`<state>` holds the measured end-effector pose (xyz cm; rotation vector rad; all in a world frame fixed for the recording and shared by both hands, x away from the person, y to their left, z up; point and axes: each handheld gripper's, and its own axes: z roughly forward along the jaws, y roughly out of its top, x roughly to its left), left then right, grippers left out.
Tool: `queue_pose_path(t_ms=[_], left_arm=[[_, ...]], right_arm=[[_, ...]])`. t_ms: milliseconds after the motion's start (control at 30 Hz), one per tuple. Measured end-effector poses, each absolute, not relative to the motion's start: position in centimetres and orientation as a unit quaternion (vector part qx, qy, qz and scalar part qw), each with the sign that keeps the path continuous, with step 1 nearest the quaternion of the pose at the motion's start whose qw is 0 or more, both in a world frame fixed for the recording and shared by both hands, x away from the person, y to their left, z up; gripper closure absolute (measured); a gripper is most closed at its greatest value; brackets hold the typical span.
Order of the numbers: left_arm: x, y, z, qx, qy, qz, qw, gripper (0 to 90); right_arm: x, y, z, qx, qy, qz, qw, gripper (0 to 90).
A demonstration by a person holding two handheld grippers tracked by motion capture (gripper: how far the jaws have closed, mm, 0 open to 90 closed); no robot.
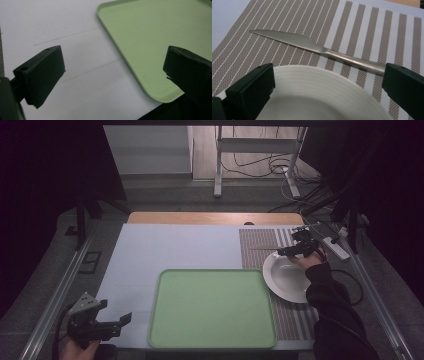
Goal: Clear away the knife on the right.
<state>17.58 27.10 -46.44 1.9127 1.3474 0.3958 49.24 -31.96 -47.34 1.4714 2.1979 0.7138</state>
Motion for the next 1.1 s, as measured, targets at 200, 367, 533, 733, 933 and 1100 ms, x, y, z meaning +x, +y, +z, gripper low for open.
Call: queue_pose_path(t_ms=[200,367,533,733,933,1100], left_arm=[[17.6,27.1,-46.4,0.748,0.526,0.154,0.374,3.6],[17.6,27.1,-46.5,0.748,0.527,0.153,0.374,3.6],[17.6,27.1,-46.5,0.749,0.526,0.154,0.373,3.6],[17.7,27.1,-46.5,0.749,0.526,0.153,0.372,3.6],[17.7,27.1,-46.5,0.749,0.526,0.153,0.372,3.6],[17.6,27.0,-46.5,0.751,0.524,0.154,0.37,3.6]], right_arm=[[50.6,-32.3,-46.7,0.515,0.792,0.256,0.205,29.9],[52.0,-32.8,-46.9,0.514,0.799,0.253,0.183,66.6],[53.3,-33.4,-47.5,0.511,0.806,0.248,0.163,90.0],[55.0,-34.0,-48.9,0.525,0.804,0.218,0.173,90.0],[55.5,-35.0,-49.7,0.534,0.801,0.191,0.191,90.0],[54.8,-36.4,-49.5,0.542,0.802,0.174,0.179,90.0]])
